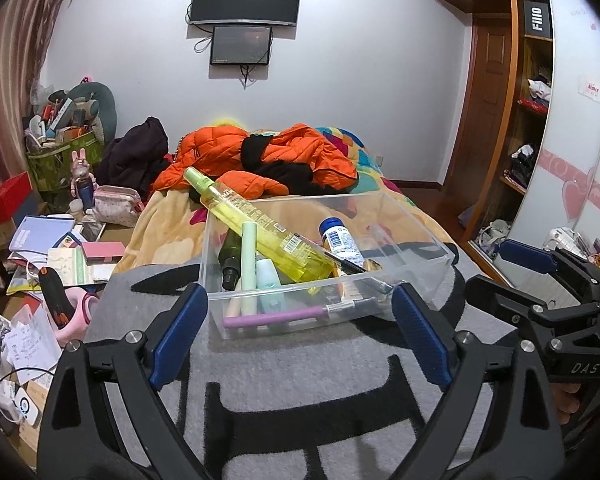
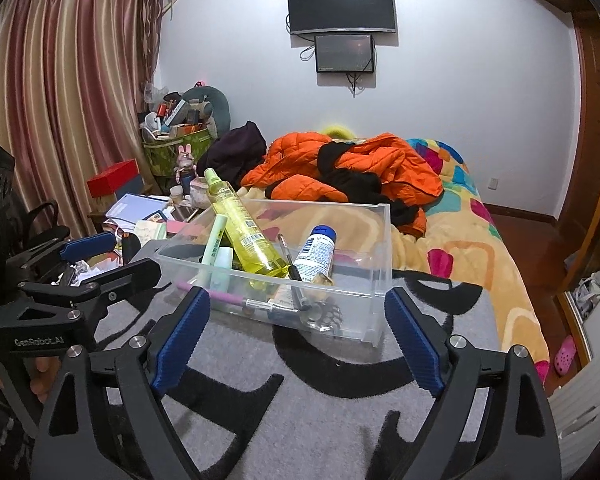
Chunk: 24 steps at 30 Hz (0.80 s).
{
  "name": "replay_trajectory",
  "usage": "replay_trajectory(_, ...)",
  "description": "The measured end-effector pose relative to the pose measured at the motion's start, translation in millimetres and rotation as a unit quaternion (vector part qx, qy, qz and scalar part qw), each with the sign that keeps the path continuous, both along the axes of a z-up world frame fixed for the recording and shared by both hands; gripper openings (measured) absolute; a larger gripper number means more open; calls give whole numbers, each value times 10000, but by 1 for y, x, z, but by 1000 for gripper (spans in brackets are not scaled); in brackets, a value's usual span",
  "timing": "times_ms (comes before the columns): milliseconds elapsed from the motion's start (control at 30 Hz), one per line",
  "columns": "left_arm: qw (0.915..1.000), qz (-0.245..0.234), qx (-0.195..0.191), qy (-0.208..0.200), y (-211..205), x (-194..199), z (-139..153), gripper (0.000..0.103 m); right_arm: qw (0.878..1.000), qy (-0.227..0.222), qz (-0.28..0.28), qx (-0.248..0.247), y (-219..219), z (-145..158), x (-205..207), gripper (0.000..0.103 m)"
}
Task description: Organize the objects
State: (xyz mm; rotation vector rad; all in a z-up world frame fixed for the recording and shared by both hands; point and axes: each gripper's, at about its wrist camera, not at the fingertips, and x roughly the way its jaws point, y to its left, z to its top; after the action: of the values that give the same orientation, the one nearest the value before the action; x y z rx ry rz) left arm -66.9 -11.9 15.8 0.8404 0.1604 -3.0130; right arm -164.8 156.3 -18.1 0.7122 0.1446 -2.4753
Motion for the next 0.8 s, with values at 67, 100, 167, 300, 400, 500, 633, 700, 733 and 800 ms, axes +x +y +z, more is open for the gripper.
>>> replay_trajectory(67, 10000, 8, 45, -14, 0, 1, -2, 94, 10000, 2, -15, -8, 1, -1, 0, 88)
replay_trajectory(100, 10000, 14, 64, -30, 0, 1, -3, 94, 10000, 7, -21, -4, 2, -1, 0, 88)
replay_trajectory(167, 9999, 27, 87, -55, 0, 0, -5, 94, 10000, 23, -24, 7, 3, -2, 2, 88)
replay_trajectory(300, 9998, 21, 165, -92, -1, 1, -9, 94, 10000, 63, -27, 46, 4, -3, 3, 90)
replay_trajectory(400, 9997, 4, 203, -107, 0, 0, -10, 94, 10000, 72, -26, 49, 4, -2, 4, 90)
replay_trajectory(500, 9998, -1, 180, -103, 1, 0, -10, 94, 10000, 78, -22, 44, 4, -2, 5, 91)
replay_trajectory(633, 9998, -20, 187, -106, 2, 0, -11, 94, 10000, 81, -19, 45, 4, -1, 6, 91)
replay_trajectory(700, 9997, -21, 194, -115, 2, 0, -11, 94, 10000, 77, -16, 45, 4, -2, 6, 91)
replay_trajectory(733, 9997, -29, 210, -117, 2, 0, -11, 94, 10000, 81, -18, 47, 4, -2, 6, 91)
replay_trajectory(800, 9997, -29, 225, -126, 3, 0, -12, 94, 10000, 72, -22, 40, 4, -2, 6, 91)
